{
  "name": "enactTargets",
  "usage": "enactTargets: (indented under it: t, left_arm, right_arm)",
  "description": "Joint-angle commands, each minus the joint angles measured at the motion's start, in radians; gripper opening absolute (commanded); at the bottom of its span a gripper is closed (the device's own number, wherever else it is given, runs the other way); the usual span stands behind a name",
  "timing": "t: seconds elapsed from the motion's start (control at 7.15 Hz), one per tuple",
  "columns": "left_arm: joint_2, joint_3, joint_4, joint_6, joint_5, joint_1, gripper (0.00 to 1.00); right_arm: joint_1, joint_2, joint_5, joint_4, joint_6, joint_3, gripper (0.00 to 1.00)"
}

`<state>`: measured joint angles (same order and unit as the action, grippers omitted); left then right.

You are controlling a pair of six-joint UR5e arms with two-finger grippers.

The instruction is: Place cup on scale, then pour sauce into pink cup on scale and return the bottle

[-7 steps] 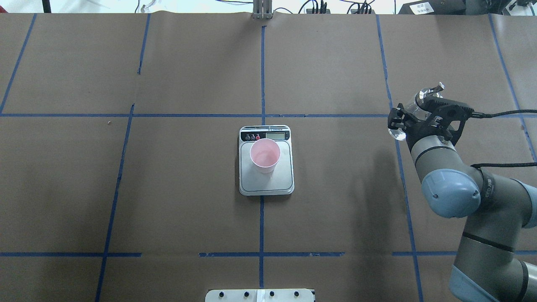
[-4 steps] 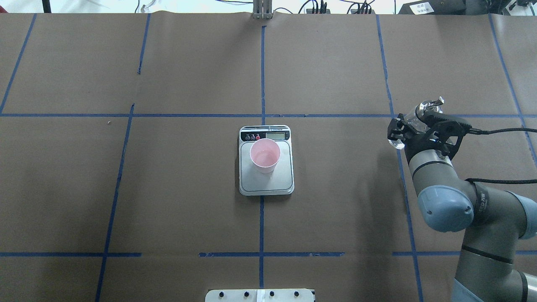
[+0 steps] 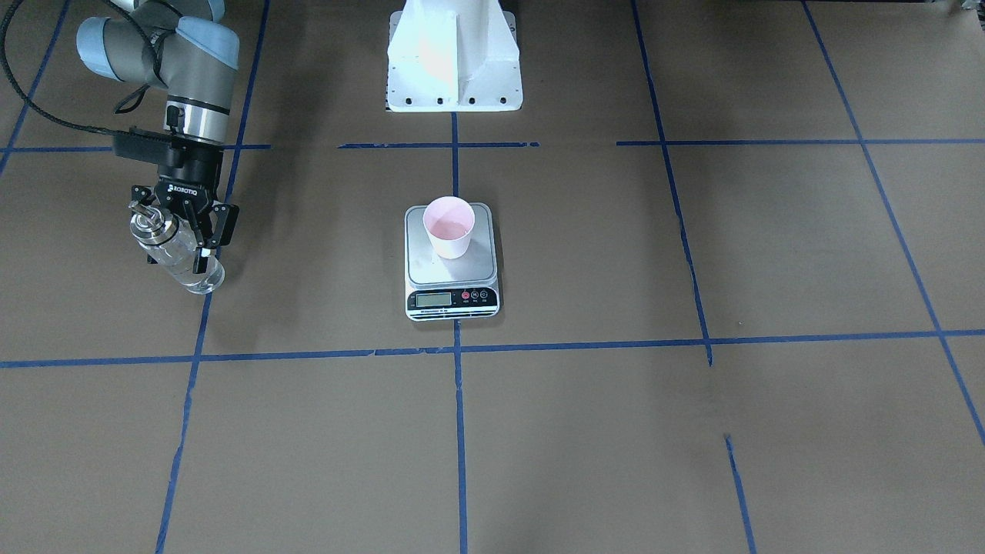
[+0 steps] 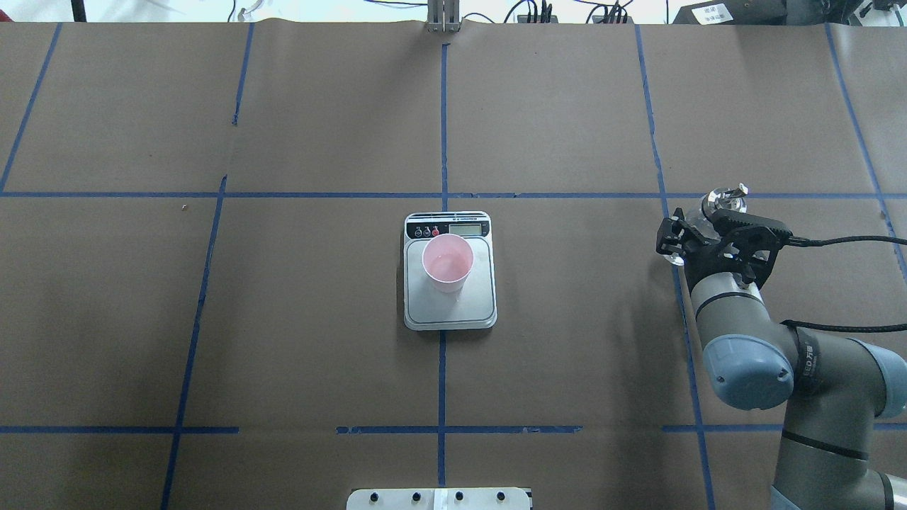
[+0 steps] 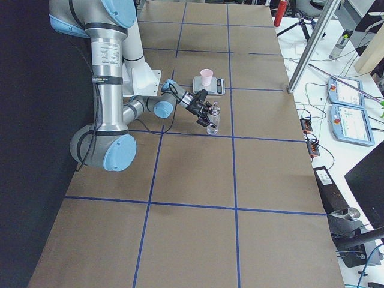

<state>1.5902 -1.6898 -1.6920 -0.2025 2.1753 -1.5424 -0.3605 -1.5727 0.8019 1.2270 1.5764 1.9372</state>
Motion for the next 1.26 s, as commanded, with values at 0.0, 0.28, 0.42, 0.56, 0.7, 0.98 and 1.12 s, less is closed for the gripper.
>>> enactTargets:
  t: [0.0,0.28,0.42,0.56,0.7,0.98,1.12]
  left_arm:
    - [0.000,-0.001,0.000,0.000,0.000,0.001,1.00]
    - [0.001,-0.001,0.000,0.000,0.000,-0.001,1.00]
    - [0.001,-0.002,0.000,0.000,0.000,-0.001,1.00]
    - [0.001,-0.001,0.000,0.000,0.000,-0.001,1.00]
    - [0.001,-0.001,0.000,0.000,0.000,-0.001,1.00]
    - [0.001,-0.002,0.000,0.000,0.001,-0.001,1.00]
    - [0.001,-0.002,0.000,0.000,0.001,0.001,1.00]
  right_arm:
    - [0.009,-0.003,0.026,0.000,-0.003,0.000,0.00]
    - [0.008,-0.001,0.097,0.000,-0.012,0.011,0.00]
    - [0.008,-0.003,0.105,0.000,-0.021,0.006,0.00]
    - [0.008,-0.003,0.106,0.000,-0.021,0.009,0.00]
    - [0.008,-0.004,0.105,0.000,-0.021,0.006,0.00]
    - [0.008,-0.006,0.103,0.000,-0.021,0.000,0.00]
    - [0.008,-0.007,0.103,0.000,-0.019,-0.003,0.00]
